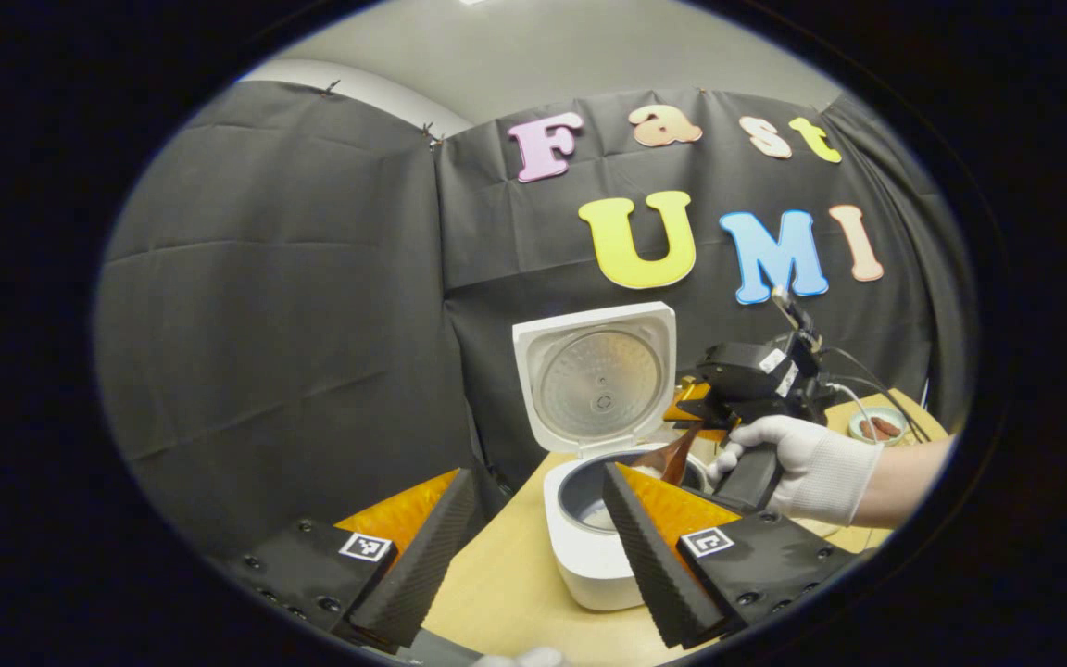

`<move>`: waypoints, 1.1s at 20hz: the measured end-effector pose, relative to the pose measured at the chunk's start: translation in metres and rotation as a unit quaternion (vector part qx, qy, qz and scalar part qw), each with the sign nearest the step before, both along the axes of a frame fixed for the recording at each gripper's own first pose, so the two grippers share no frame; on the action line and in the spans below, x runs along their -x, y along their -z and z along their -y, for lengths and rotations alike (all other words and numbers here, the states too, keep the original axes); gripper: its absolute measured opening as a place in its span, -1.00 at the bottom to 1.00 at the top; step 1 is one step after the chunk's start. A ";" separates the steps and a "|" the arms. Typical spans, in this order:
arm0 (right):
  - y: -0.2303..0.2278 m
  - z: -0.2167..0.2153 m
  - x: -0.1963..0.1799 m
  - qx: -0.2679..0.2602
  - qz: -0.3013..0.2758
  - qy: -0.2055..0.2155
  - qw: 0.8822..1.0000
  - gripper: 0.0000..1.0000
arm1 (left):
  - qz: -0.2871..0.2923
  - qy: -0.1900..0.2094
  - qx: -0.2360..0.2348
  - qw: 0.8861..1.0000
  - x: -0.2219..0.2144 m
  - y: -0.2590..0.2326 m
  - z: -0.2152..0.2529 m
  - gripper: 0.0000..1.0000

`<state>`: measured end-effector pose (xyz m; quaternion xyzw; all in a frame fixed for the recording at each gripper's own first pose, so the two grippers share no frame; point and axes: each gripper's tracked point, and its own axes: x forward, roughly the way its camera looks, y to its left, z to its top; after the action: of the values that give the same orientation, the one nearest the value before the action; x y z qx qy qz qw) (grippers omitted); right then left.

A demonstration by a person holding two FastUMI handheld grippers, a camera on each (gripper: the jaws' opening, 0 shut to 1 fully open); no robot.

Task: Close the left gripper, press the button to open the rice cooker; take a wooden spoon from the chopstick holder with the right hand, scoop a spoonful of rice and pour it into the rice cooker, then put the wooden spoon back into the chopstick holder.

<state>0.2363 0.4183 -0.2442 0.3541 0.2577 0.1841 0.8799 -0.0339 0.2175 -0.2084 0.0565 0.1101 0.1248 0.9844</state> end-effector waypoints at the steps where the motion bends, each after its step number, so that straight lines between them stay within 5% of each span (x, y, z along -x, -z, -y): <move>1: 0.000 -0.001 0.002 0.031 0.019 -0.006 0.999 -0.62 | 0.000 -0.001 0.000 1.000 0.001 0.002 -0.001 0.99; 7: -0.014 -0.011 0.011 0.174 0.131 -0.043 0.975 -0.62 | -0.007 -0.003 0.001 1.000 0.002 0.007 0.001 0.94; 13: -0.026 -0.021 0.015 0.256 0.205 -0.066 0.942 -0.62 | -0.003 0.000 -0.004 1.000 -0.003 0.004 0.004 0.94; 16: -0.042 -0.027 0.021 0.297 0.256 -0.079 0.917 -0.62 | -0.004 0.001 -0.002 1.000 -0.004 0.007 0.005 0.94; 22: -0.049 -0.047 0.035 0.392 0.343 -0.127 0.844 -0.62 | -0.002 0.005 -0.004 1.000 -0.002 0.005 0.010 0.99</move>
<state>0.2011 0.4650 -0.1954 -0.1419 0.0330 0.2876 0.9466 -0.0321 0.2076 -0.2132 0.0610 0.1113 0.1203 0.9846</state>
